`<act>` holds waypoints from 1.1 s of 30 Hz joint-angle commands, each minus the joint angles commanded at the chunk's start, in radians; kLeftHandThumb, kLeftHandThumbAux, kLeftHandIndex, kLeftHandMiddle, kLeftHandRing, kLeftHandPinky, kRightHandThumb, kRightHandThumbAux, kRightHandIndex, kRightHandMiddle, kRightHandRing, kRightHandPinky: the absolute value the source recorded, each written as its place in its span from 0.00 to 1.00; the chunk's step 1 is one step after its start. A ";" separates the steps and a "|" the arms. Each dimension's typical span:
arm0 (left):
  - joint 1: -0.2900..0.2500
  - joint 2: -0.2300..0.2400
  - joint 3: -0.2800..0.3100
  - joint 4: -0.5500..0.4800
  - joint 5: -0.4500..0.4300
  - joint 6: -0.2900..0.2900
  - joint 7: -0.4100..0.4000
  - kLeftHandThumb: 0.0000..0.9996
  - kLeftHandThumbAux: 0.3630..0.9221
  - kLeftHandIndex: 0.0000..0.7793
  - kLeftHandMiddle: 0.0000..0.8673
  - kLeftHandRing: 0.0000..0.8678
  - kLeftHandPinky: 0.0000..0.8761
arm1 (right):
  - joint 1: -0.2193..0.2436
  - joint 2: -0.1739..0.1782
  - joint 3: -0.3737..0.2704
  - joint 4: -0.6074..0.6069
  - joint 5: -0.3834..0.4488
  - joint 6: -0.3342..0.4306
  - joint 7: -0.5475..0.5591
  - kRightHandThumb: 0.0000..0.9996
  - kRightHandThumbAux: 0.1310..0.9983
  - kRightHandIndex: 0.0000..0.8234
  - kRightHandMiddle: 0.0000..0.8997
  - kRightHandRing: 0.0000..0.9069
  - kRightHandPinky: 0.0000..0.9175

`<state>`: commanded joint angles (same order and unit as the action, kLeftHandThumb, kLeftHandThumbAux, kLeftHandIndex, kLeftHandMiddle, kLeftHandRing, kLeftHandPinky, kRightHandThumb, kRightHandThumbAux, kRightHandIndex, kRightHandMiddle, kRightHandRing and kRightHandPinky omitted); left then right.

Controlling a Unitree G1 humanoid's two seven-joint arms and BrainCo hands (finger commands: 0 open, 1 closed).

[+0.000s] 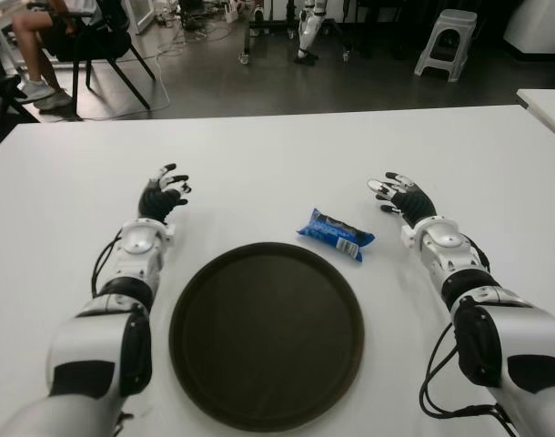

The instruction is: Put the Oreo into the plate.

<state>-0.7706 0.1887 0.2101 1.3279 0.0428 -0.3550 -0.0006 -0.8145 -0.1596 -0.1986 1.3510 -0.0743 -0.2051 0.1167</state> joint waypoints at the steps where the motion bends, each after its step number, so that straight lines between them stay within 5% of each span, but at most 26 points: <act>1: 0.000 0.000 0.000 0.000 0.000 -0.001 0.000 0.46 0.51 0.16 0.30 0.33 0.36 | 0.000 0.000 0.000 0.000 0.000 0.001 0.000 0.12 0.51 0.12 0.22 0.23 0.25; 33: -0.008 -0.007 0.026 0.000 -0.030 0.028 -0.039 0.22 0.55 0.19 0.30 0.33 0.39 | 0.001 -0.001 0.001 0.001 -0.002 0.005 -0.004 0.11 0.46 0.11 0.22 0.23 0.25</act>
<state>-0.7782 0.1819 0.2356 1.3283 0.0131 -0.3269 -0.0396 -0.8138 -0.1603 -0.1973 1.3518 -0.0764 -0.2001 0.1131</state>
